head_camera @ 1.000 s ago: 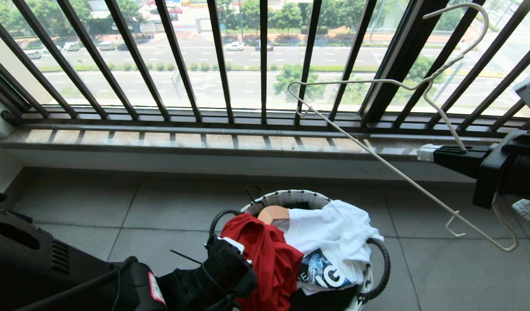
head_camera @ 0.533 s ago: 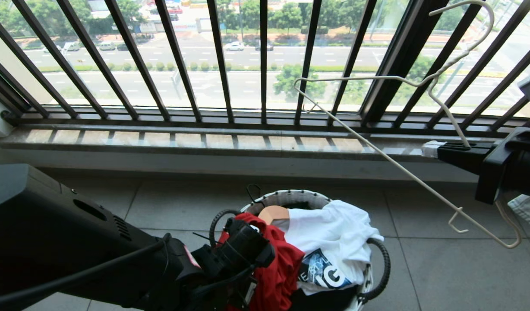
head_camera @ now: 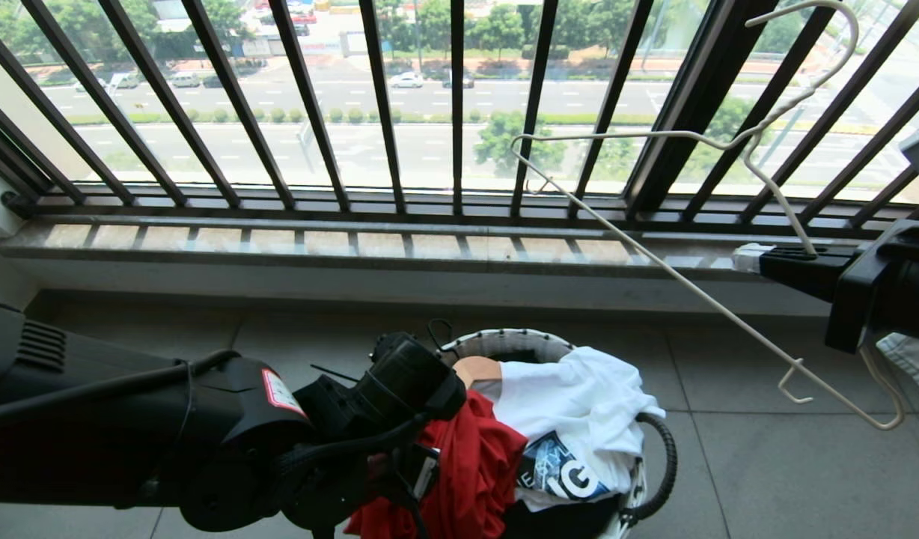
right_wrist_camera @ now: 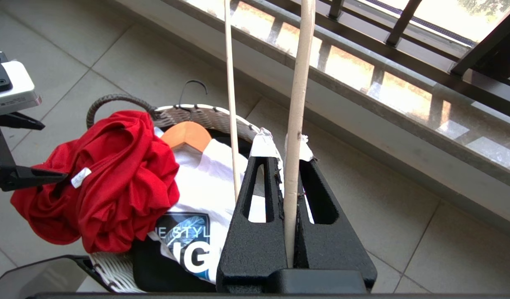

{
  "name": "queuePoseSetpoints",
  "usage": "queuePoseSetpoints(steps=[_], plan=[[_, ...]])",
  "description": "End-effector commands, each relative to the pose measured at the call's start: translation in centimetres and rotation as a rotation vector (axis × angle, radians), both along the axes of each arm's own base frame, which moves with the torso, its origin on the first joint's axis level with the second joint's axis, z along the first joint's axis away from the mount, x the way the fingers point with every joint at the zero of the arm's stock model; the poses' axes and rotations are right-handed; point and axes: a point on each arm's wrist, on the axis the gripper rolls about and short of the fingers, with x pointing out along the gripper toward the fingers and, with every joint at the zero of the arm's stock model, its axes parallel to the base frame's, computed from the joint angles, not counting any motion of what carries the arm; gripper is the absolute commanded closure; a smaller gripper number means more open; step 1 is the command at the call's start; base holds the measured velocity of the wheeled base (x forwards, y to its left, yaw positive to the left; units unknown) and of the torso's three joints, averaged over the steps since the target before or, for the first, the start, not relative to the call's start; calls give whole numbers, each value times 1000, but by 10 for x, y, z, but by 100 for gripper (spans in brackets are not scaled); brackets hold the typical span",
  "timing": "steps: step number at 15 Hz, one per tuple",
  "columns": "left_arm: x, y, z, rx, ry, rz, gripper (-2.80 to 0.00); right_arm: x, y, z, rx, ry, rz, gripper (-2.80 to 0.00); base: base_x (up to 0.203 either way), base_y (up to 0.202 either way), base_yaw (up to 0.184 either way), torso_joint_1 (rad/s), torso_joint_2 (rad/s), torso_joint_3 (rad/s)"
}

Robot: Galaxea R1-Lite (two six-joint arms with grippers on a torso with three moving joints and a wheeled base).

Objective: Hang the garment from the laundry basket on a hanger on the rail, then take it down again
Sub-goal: Pick up clothes from the basket

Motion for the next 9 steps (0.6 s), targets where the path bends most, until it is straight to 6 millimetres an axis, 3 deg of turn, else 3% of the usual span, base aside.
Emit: queuePoseSetpoints(steps=[1,2,5,9], plan=[[5,-5,8,-26,-23,4,-280,0,0,0,0,-3,4,0,0,0,0,0,0,0],[6,-6,9,-28,-27,4,0,0,0,0,0,-3,4,0,0,0,0,0,0,0],[18,-9,14,-20,-52,-5,0,0,0,0,0,-2,3,0,0,0,0,0,0,0],[50,4,37,33,-91,-41,0,0,0,-1,-1,1,4,0,0,0,0,0,0,0]])
